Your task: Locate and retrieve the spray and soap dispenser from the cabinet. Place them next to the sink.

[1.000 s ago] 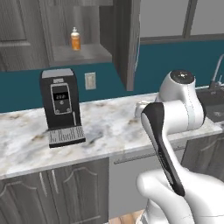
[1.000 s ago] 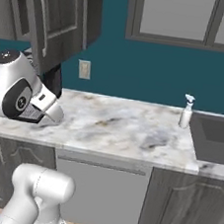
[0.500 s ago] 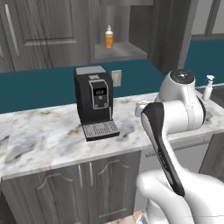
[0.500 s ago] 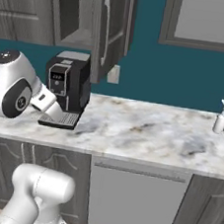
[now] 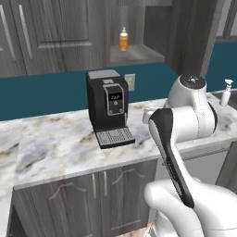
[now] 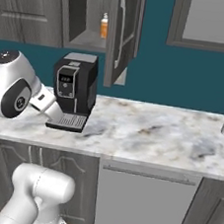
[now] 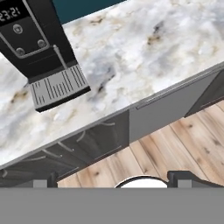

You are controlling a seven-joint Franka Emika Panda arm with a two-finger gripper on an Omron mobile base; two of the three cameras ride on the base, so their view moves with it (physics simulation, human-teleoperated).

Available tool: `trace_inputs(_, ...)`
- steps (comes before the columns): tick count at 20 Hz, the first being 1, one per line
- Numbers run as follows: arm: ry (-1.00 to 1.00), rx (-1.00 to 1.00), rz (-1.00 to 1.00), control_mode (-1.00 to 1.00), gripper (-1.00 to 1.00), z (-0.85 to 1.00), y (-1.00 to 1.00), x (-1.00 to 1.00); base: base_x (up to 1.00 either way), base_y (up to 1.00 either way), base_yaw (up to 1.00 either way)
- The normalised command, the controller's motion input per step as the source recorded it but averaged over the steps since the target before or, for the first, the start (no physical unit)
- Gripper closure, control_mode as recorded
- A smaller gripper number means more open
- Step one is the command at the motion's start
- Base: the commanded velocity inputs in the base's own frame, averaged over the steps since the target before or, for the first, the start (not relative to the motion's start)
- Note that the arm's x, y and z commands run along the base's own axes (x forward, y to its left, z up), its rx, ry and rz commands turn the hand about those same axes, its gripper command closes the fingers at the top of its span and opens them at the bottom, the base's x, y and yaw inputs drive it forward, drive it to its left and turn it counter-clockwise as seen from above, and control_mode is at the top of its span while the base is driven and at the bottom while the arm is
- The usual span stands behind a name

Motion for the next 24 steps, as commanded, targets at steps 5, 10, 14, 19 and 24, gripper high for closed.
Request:
trace_inputs(5,0.0,0.0,0.0,1.0,-1.0,0.0,0.0,0.0,0.6,0.02,0.0)
trace_inputs(10,0.0,0.0,0.0,1.0,-1.0,0.0,0.0,0.0,0.6,0.09,0.0)
trace_inputs(14,0.0,0.0,0.0,1.0,-1.0,0.0,0.0,0.0,0.5,0.0,0.0)
trace_inputs(19,0.0,0.0,0.0,1.0,-1.0,0.0,0.0,0.0,0.46,0.0,0.0)
trace_inputs(24,0.0,0.0,0.0,1.0,-1.0,0.0,0.0,0.0,0.47,0.0,0.0)
